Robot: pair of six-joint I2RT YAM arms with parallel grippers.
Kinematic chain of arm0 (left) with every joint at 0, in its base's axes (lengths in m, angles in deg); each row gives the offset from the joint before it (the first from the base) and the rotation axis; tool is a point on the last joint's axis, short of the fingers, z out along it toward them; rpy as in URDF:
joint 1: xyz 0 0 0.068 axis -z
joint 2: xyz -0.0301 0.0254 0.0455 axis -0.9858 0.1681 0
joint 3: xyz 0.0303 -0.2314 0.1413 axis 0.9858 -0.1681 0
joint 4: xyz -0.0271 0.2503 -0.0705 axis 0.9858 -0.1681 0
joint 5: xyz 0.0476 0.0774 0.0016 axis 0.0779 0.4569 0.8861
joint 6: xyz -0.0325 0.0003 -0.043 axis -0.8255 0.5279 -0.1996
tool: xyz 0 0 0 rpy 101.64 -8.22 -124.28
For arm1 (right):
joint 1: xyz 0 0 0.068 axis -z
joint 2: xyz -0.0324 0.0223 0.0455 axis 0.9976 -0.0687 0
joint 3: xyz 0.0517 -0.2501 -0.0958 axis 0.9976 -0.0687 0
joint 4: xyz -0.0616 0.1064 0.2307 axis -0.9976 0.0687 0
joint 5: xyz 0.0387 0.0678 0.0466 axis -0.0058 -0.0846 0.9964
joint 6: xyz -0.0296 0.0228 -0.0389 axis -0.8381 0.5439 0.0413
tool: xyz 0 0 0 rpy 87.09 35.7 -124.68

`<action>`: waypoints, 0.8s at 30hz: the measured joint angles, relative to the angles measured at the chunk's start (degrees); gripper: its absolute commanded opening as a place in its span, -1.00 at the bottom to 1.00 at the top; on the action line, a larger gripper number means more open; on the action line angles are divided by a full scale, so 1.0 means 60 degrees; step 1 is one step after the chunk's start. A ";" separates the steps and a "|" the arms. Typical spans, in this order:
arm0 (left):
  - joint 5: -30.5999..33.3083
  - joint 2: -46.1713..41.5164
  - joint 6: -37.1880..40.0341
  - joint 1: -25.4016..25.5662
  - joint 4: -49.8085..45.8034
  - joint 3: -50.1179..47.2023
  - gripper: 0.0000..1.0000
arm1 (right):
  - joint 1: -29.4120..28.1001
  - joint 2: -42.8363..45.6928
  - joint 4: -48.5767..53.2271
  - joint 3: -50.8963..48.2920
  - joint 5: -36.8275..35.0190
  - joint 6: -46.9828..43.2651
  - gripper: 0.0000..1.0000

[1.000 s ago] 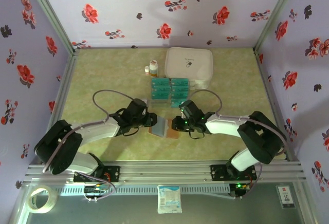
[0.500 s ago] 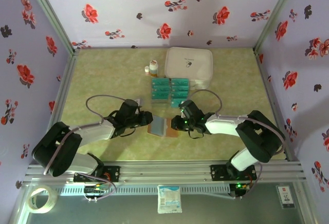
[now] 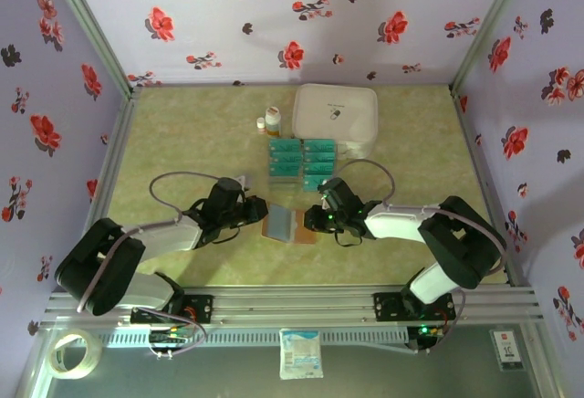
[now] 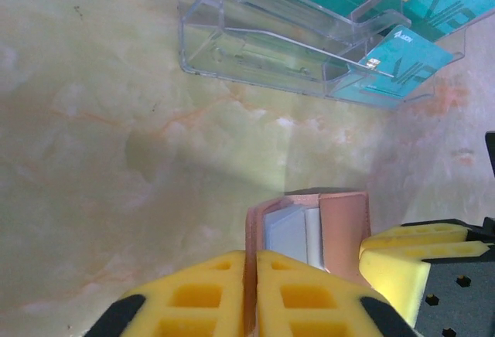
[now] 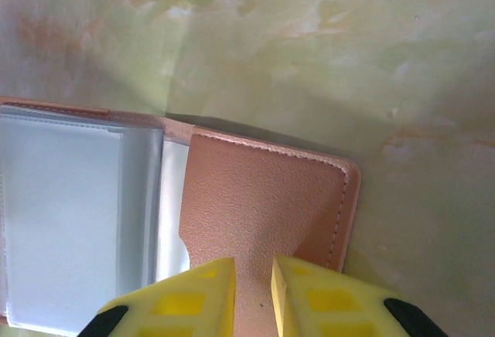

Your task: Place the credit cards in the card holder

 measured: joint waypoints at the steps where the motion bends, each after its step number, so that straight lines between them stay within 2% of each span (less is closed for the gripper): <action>1: 0.0000 -0.0007 -0.0004 -0.0007 0.0025 -0.0004 -0.88 | 0.0004 -0.0022 -0.0040 0.0000 0.0004 0.0000 -0.60; 4: 0.0000 -0.0076 -0.0025 -0.0015 0.0106 -0.0011 -1.00 | 0.0015 -0.0106 -0.0193 0.0000 0.0004 0.0000 -0.60; 17: -0.0433 -0.0477 -0.0321 0.0091 0.0470 0.0040 -1.00 | 0.0066 -0.0783 -0.0754 0.0382 0.0441 0.0004 -0.62; 24: -0.0543 0.0565 -0.0754 0.0561 0.1548 0.0379 -1.00 | 0.0084 -0.0936 -0.0867 0.0488 0.0590 0.0004 -0.62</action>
